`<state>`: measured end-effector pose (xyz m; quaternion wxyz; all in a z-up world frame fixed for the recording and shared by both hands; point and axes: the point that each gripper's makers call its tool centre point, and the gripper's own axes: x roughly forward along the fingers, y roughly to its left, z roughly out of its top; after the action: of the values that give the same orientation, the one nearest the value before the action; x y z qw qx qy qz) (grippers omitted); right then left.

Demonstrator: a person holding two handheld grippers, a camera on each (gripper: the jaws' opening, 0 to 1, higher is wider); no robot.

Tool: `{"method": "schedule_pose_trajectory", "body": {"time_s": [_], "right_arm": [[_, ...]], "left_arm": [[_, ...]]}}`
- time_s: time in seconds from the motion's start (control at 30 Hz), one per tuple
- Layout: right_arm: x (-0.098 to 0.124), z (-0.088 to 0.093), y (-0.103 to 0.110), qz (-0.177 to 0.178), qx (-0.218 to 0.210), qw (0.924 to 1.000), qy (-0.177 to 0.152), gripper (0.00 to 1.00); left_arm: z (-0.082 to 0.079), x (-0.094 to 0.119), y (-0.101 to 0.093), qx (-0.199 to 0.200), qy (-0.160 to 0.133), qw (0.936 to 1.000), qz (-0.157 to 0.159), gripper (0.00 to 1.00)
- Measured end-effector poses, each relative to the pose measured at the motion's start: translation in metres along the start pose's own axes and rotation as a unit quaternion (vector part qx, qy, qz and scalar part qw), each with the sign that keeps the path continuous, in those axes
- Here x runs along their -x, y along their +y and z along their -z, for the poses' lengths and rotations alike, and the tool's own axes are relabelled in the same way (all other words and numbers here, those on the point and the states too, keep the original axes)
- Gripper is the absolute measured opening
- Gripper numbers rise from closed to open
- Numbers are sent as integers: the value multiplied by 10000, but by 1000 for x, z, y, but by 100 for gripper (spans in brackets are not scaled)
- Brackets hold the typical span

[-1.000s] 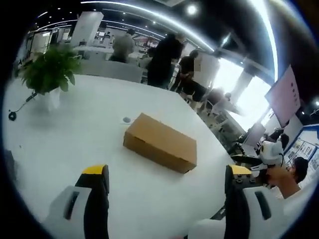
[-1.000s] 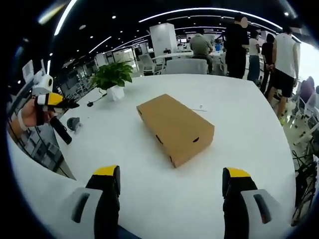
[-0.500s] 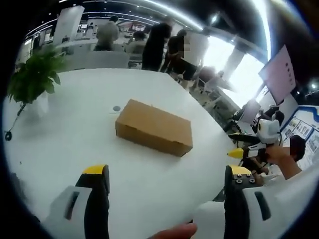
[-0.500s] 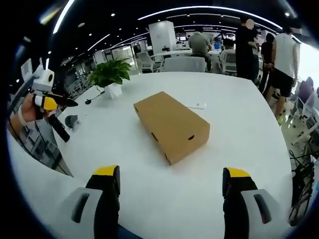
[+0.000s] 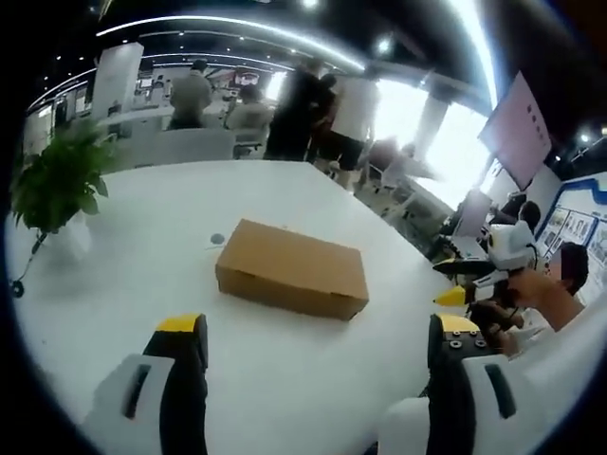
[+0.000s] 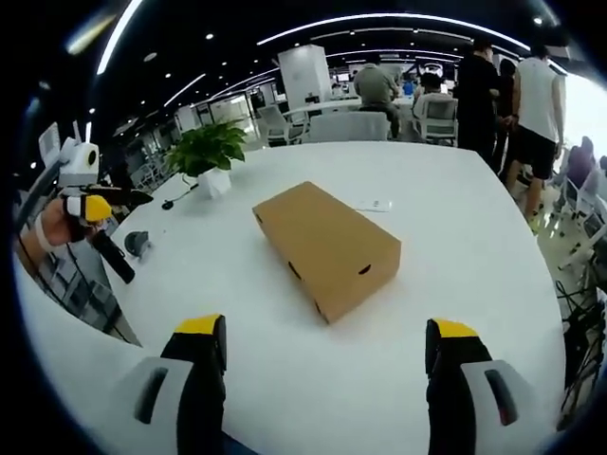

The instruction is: Operate the shoe box by opening the lid, removing the specified soft item, and placing it in the target area until the item is outside and the box remains undamaged.

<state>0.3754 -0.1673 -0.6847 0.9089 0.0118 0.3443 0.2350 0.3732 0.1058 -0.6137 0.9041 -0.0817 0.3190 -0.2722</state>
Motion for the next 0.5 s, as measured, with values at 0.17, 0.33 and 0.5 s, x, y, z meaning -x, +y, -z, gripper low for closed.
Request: {"method": "schedule_pose_trajectory", "body": {"time_s": [0.17,0.33,0.5], "right_arm": [[0,-2,3,26,69,10000,3,91],[4,-8,3,-4,-38,9998,-198,91],[5,-7,1,12,-93,9998,-191,92]], "left_arm": [[-4,-1,8,60,-18,9999,-100,99],[3,-3,11,160,204,9995,-187,97],[4,-4,11,199,219,9994,-192,99]]}}
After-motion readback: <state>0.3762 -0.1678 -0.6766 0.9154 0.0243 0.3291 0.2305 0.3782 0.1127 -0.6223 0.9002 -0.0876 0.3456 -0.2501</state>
